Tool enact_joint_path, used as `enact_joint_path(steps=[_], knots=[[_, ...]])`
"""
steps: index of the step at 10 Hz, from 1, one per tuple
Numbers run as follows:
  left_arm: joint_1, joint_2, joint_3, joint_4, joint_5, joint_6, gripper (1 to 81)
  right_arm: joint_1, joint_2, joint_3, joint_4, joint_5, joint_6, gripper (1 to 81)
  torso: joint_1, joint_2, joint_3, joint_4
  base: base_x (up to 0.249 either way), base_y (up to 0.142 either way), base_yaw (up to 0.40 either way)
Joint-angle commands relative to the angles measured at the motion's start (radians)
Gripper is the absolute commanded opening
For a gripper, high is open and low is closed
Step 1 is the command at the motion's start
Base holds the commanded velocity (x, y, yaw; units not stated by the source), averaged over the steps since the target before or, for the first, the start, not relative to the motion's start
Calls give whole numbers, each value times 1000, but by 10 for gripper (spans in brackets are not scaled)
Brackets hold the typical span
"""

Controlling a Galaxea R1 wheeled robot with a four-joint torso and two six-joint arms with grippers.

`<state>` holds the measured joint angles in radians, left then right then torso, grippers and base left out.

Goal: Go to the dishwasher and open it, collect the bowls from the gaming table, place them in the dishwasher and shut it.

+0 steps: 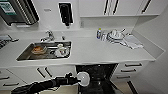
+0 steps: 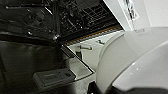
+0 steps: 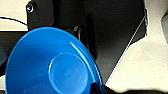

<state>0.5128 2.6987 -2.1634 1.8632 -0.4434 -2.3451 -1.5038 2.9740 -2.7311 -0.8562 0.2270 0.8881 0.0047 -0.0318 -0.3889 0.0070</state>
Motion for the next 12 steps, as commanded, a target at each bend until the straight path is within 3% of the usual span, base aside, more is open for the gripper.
enact_joint_path(steps=[1,2,3,5,6,7,8,9,12], knots=[[-197,30,34,110,8,-122,10,1,-4,12,-7,-29,3,10,0,0,0,0,0,0,0],[-217,53,34,164,8,-176,10,1,-2,12,-7,-29,3,10,0,0,0,0,0,0,0],[-225,73,33,192,8,-206,10,1,-2,14,-7,-29,2,10,0,0,0,0,0,0,0],[-236,92,28,200,8,-209,10,1,-4,19,-9,-29,2,10,0,0,-1,0,0,0,0],[-242,93,28,200,6,-209,10,0,-4,21,-10,-29,2,10,0,0,-68,0,0,0,0],[-250,98,28,200,6,-209,10,0,-4,22,-11,-29,2,10,0,0,-80,0,0,0,0],[-254,104,27,200,6,-211,10,1,-4,22,-11,-29,2,10,0,0,-16,0,0,0,0],[-256,107,25,202,6,-211,811,1,-2,24,-11,-29,2,10,0,0,-38,0,0,0,0],[-251,89,22,209,0,-211,811,6,-1,25,-12,-29,2,10,1,1,-56,0,0,0,0]])
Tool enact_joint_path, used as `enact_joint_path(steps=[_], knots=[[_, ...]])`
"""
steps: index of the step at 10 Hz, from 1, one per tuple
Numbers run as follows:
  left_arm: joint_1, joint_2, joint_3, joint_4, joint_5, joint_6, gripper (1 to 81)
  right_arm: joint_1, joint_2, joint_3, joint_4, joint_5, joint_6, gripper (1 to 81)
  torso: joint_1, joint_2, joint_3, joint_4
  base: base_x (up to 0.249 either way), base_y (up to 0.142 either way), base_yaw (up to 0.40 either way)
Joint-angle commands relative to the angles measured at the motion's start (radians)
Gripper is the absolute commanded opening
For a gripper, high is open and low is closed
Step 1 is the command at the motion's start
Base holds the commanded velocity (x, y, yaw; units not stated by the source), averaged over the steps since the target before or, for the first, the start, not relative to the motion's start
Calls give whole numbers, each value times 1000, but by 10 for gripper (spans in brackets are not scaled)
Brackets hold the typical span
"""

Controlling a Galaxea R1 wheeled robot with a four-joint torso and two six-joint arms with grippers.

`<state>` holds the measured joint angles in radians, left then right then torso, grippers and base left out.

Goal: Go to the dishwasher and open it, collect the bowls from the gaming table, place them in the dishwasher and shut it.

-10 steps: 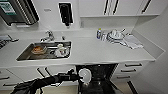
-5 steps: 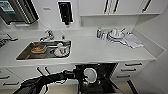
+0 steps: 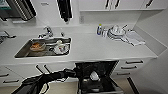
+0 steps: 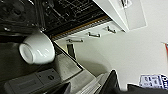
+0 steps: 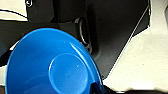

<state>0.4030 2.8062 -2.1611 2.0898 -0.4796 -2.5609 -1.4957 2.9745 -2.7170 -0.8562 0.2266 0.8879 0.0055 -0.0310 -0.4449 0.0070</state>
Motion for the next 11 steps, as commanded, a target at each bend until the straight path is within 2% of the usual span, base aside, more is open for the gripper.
enact_joint_path(steps=[1,3,5,6,7,8,9,10,11], knots=[[-138,-34,21,-16,24,5,811,-1,1,11,-12,-29,0,10,0,0,0,0,0,0,0],[-114,-69,24,4,16,5,811,4,1,11,-12,-29,0,10,0,0,0,0,0,0,0],[-51,-135,70,49,16,7,811,1,-1,11,-12,-29,0,10,0,0,0,0,0,0,0],[-7,-189,114,81,18,11,811,-2,-6,11,-12,-29,0,10,0,0,0,0,0,0,0],[49,-254,162,88,16,25,811,-1,-7,11,-12,-29,0,10,0,0,0,0,0,0,0],[110,-302,201,90,16,76,811,-1,-9,11,-12,-27,0,10,0,0,0,0,0,0,0],[179,-368,254,84,21,163,811,-4,-15,13,-11,-11,0,10,0,0,0,0,0,0,0],[256,-408,291,82,30,223,811,-7,-27,14,-9,14,2,10,0,0,0,0,0,0,0],[317,-430,299,75,32,270,811,-12,-39,20,-9,30,3,10,0,0,0,0,0,0,0]])
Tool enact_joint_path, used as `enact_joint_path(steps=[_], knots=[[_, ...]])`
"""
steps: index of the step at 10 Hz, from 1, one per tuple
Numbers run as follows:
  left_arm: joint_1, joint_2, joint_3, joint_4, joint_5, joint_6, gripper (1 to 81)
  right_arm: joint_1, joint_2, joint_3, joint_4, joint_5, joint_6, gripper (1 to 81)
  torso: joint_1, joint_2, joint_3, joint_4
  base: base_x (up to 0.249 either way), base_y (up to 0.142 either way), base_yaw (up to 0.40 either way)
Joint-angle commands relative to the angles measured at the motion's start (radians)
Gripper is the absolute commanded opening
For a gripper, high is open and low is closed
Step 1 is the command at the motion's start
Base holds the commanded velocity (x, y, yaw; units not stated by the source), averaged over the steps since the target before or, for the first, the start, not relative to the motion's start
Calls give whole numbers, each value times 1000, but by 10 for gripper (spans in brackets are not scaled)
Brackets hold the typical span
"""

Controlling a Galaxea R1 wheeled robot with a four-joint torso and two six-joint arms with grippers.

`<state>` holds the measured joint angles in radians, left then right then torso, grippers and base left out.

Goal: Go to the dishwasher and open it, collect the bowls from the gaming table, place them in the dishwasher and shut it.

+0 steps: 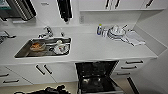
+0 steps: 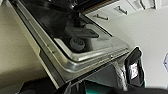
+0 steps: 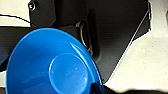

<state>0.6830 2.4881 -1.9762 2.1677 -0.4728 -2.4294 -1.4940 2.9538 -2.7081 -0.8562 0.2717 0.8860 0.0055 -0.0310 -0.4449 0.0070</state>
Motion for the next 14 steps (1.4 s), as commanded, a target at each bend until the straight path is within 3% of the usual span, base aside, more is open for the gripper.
enact_joint_path(steps=[1,3,5,7,9,10,12,14], knots=[[89,-126,114,-22,25,190,811,-16,-23,16,-9,-16,5,10,0,0,0,0,0,0,0],[192,-144,102,-157,31,366,811,-16,-26,18,-9,-14,5,10,0,0,0,0,0,0,0],[287,-147,59,-335,37,572,811,-16,-26,21,-7,-12,5,10,0,0,0,0,0,0,0],[368,-126,-44,-493,20,736,811,-12,-32,22,-9,-9,5,10,0,0,0,0,0,0,0],[444,-64,-185,-563,-76,816,811,-1,-59,58,-11,18,5,10,-1,0,0,0,0,0,0],[477,-3,-299,-574,-121,834,811,11,-86,110,-11,18,5,10,-1,0,0,0,0,0,0],[533,139,-545,-574,-165,848,811,34,-155,232,-9,8,7,10,-1,0,0,0,0,0,0],[562,242,-715,-574,-201,863,811,65,-209,339,-6,-30,7,10,-1,0,0,0,0,0,0]])
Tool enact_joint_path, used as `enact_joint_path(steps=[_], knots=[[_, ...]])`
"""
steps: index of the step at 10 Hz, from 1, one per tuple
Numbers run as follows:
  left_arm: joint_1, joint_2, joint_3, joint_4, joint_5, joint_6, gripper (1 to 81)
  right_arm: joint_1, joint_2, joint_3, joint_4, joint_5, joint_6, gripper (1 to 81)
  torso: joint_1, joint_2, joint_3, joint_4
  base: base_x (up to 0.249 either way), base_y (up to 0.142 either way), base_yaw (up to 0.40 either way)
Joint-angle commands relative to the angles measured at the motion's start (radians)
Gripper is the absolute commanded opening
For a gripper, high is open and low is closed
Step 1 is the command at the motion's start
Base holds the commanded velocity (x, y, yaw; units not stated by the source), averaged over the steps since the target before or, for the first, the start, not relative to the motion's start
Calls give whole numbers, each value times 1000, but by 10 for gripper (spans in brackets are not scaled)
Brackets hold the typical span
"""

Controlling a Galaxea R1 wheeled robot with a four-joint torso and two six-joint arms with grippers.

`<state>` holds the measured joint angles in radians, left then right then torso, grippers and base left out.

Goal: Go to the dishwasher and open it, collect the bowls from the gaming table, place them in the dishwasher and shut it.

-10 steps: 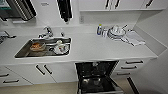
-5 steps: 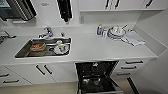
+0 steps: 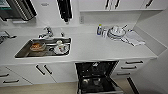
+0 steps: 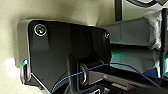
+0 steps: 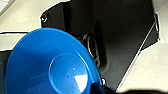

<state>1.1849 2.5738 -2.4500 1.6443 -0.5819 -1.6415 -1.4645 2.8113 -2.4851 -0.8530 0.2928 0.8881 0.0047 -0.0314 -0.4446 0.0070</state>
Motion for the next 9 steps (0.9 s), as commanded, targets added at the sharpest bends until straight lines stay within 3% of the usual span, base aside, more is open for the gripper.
enact_joint_path(steps=[1,2,6,9], knots=[[68,191,-291,-49,-93,83,811,63,-83,177,-12,-115,5,10,0,0,0,0,0,0,0],[75,218,-316,-52,-92,115,811,98,-111,260,-14,-182,5,10,0,0,0,0,0,0,0],[104,260,-353,-52,-72,144,811,242,-246,633,-12,-455,3,10,0,0,0,0,0,0,0],[120,284,-380,-52,-61,164,811,356,-301,812,-11,-600,31,10,-1,0,0,0,0,0,0]])
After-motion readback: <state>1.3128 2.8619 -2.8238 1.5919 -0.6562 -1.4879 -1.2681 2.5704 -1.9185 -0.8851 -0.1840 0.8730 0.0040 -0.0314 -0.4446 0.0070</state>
